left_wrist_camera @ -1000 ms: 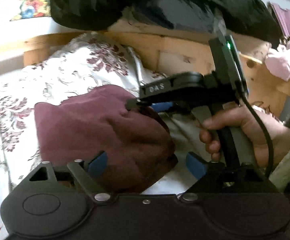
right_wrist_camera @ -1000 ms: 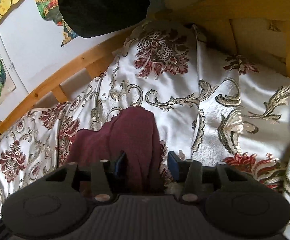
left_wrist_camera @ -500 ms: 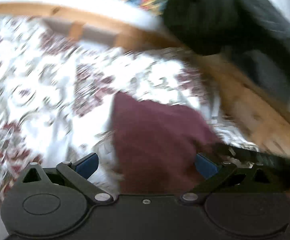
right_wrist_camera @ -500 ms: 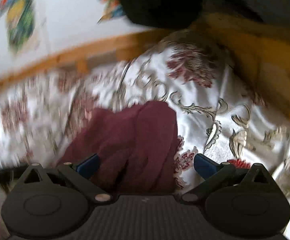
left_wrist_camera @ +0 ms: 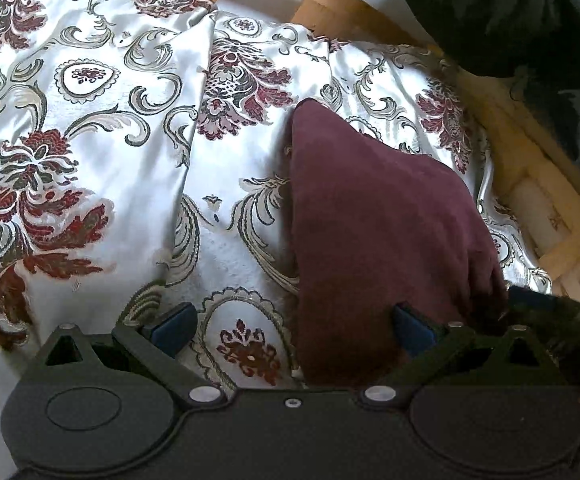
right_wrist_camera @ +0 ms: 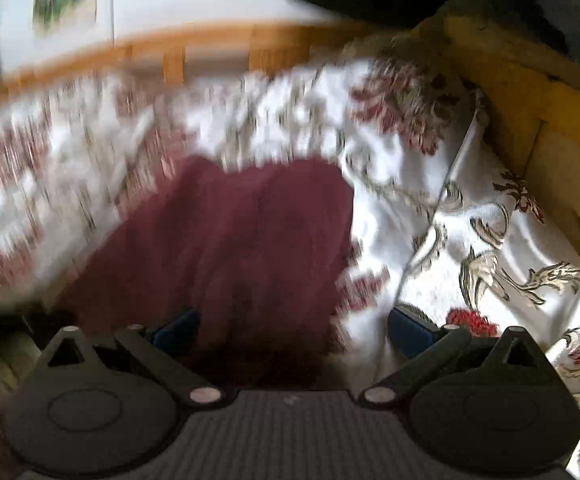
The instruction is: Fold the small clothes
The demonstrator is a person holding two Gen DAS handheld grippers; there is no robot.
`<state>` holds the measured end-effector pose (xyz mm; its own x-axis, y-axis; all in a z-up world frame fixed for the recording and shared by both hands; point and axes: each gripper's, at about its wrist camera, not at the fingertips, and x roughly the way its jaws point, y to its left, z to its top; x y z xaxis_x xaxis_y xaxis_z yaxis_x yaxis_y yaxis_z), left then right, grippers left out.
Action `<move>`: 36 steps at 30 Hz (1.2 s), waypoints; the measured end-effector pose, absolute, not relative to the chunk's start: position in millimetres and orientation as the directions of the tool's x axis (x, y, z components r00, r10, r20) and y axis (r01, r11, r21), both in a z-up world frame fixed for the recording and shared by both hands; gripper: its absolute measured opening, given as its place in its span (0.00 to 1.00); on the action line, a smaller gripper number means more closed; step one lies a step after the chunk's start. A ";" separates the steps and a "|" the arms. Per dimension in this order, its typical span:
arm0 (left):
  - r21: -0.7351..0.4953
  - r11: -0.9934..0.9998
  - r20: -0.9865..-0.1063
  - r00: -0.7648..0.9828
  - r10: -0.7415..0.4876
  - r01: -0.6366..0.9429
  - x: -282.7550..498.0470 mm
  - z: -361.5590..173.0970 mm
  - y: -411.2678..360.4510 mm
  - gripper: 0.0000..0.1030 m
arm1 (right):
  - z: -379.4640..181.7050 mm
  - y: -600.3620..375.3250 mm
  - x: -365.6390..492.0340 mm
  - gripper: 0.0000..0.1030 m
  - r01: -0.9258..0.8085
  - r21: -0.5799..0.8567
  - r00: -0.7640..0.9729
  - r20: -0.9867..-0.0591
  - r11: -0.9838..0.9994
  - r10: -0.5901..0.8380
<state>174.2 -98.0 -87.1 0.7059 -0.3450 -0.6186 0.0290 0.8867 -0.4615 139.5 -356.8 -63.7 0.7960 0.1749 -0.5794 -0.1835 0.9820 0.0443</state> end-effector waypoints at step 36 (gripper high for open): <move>-0.427 0.900 -0.576 0.740 -0.347 0.090 162.2 -94.0 -102.4 0.99 | -87.3 -409.3 181.8 0.73 -0.032 0.569 0.865 -0.396 0.822 0.308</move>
